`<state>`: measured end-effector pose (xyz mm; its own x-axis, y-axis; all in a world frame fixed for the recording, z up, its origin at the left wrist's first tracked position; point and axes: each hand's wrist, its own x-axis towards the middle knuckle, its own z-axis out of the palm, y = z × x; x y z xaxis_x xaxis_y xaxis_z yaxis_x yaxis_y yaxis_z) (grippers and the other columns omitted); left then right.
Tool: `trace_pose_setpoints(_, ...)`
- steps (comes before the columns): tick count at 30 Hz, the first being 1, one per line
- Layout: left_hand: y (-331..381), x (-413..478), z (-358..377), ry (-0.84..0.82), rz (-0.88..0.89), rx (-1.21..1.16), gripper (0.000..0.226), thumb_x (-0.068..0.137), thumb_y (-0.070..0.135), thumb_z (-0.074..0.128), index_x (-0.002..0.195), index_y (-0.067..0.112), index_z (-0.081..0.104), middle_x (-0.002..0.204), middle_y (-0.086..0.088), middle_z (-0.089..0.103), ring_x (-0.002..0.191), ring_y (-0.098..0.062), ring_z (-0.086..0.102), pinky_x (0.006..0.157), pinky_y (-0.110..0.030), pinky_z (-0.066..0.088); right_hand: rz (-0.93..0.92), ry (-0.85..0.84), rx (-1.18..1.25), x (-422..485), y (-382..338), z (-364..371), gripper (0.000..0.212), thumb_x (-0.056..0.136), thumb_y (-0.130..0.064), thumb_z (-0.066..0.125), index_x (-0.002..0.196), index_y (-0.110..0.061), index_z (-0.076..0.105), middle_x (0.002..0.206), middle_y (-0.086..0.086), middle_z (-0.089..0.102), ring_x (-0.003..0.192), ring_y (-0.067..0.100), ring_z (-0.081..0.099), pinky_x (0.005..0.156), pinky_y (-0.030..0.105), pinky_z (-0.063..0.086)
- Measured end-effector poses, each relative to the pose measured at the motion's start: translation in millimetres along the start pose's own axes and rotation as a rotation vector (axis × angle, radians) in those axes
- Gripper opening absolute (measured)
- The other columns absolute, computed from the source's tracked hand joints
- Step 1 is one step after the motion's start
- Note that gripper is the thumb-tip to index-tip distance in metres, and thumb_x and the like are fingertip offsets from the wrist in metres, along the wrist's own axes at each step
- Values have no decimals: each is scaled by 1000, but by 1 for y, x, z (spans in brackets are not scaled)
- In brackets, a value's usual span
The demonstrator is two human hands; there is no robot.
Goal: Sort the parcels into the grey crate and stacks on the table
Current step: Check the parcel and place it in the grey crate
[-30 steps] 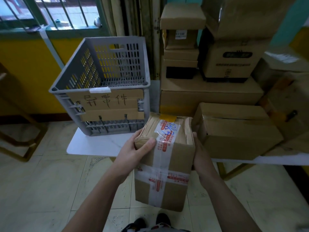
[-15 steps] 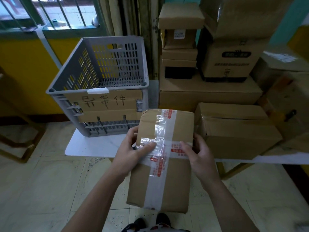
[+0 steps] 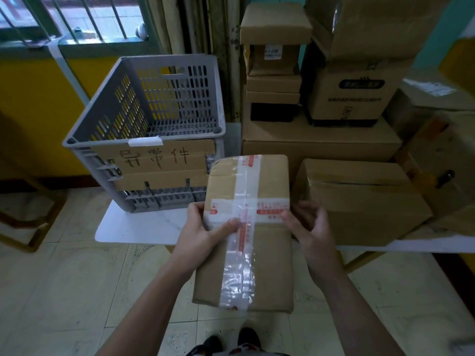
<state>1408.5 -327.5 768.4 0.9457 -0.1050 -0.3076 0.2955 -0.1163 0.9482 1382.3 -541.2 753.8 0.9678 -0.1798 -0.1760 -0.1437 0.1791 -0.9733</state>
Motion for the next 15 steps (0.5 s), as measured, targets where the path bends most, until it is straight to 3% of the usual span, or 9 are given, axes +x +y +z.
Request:
trace_pose_setpoints(2,1,1,-1,-17,30,-40,77,64,46,92,120,20,47,111,-3,72,90,-17,75,70,-29,60,-21,-53,-17,2,-3,-3,59,72,-35,87,118,-20,53,117,2,68,100,14,70,72,28,59)
trace_pose_setpoints(4,2,2,-2,-61,73,-71,78,59,49,85,124,25,50,114,0,72,97,-21,74,74,-34,60,-47,-102,-27,4,-6,-5,64,64,-44,80,120,-26,55,114,-4,70,103,19,70,74,34,60)
trace_pose_setpoints(8,5,6,-5,-166,117,-136,81,67,47,77,141,39,47,127,2,67,109,-23,69,80,-37,59,-34,-141,61,4,-9,-9,67,66,-55,67,129,-37,54,110,-15,71,99,12,70,70,27,59)
trace_pose_setpoints(12,3,7,-4,-193,126,-139,81,64,51,77,139,53,44,140,-1,55,114,-23,66,81,-35,59,55,-139,107,3,-5,-6,52,78,-52,57,129,-47,52,113,-13,70,97,9,70,68,26,58)
trace_pose_setpoints(15,5,8,-2,-210,66,-117,88,61,59,73,140,55,36,145,0,45,117,-23,63,81,-34,58,104,-154,68,3,-4,-8,77,61,-82,64,127,-44,55,115,-7,70,101,12,70,73,29,59)
